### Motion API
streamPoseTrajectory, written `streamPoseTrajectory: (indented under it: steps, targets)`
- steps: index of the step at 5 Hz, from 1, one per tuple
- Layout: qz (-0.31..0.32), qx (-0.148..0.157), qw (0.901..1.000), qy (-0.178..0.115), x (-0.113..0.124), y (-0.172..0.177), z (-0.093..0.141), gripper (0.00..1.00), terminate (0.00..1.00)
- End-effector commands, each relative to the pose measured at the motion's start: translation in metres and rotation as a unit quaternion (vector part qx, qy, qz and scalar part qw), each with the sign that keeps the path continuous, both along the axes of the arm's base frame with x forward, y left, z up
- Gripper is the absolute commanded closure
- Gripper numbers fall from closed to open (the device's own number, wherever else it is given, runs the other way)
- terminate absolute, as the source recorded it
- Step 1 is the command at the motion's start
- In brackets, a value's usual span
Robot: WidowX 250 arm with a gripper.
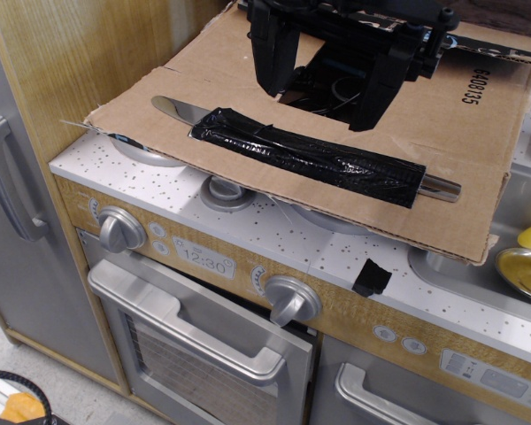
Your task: Close large4fbox flaps
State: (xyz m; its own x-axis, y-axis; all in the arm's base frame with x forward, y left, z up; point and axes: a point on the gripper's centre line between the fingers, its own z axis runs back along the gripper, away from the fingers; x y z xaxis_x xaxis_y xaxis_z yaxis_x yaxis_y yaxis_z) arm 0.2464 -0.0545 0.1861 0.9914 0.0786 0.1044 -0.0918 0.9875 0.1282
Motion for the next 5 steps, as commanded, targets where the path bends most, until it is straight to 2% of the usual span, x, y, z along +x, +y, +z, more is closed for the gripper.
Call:
streamPoseTrajectory:
  steps: [1, 3, 5]
  targets:
    - [0.0, 0.0, 1.0, 0.0, 0.0, 0.0, 0.0, 0.0, 0.0]
    - [0.034, -0.038, 0.9986, -0.014, -0.019, -0.001, -0.032, 0.0, 0.0]
    - [0.053, -0.056, 0.9961, -0.043, -0.034, -0.002, -0.056, 0.0, 0.0]
